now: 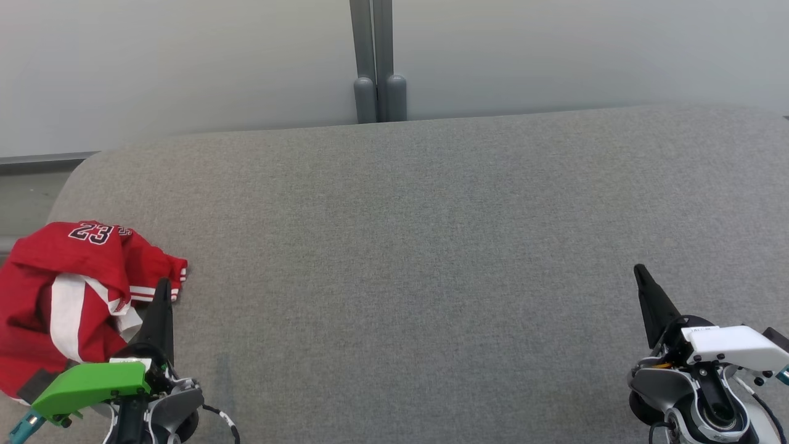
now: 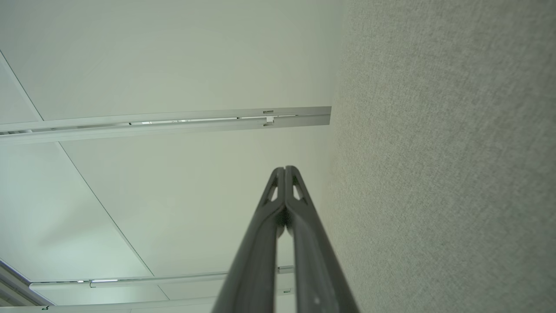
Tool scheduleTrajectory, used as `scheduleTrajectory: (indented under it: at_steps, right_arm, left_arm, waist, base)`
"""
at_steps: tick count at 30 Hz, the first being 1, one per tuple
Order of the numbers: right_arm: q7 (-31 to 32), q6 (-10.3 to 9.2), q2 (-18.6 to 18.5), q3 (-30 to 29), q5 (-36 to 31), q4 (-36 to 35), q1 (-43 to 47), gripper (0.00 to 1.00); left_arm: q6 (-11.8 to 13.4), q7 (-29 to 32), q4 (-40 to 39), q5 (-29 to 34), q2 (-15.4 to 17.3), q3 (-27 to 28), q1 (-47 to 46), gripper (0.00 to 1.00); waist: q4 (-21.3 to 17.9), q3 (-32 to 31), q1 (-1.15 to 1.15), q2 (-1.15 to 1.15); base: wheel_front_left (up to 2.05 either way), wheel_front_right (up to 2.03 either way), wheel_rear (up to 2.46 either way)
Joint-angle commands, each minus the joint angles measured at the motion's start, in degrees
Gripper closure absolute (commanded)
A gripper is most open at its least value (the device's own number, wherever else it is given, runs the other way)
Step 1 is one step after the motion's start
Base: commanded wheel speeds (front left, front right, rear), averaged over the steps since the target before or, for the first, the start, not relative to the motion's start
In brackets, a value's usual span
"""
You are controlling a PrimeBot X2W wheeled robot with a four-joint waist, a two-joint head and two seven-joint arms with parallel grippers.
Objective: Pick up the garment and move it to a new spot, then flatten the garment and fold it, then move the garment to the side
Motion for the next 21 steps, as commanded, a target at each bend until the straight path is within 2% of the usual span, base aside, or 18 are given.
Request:
scheduleTrajectory:
  at_steps: [1, 21]
  right_arm:
    - [0.2, 0.04, -0.2, -0.1, 0.4, -0.3, 0.5, 1.0]
    - [0.2, 0.04, -0.2, -0.1, 0.4, -0.3, 0.5, 1.0]
  left_arm:
    - [-0.2, 0.2, -0.1, 0.0, 0.3, 0.1, 0.7, 1.0]
    - [-0.2, 0.2, -0.1, 0.0, 0.3, 0.1, 0.7, 1.0]
  waist:
    - [0.0, 0.0, 0.0, 0.0]
    - [0.0, 0.0, 0.0, 0.0]
  base:
    - [0.0, 0.0, 0.0]
    - [0.0, 0.0, 0.0]
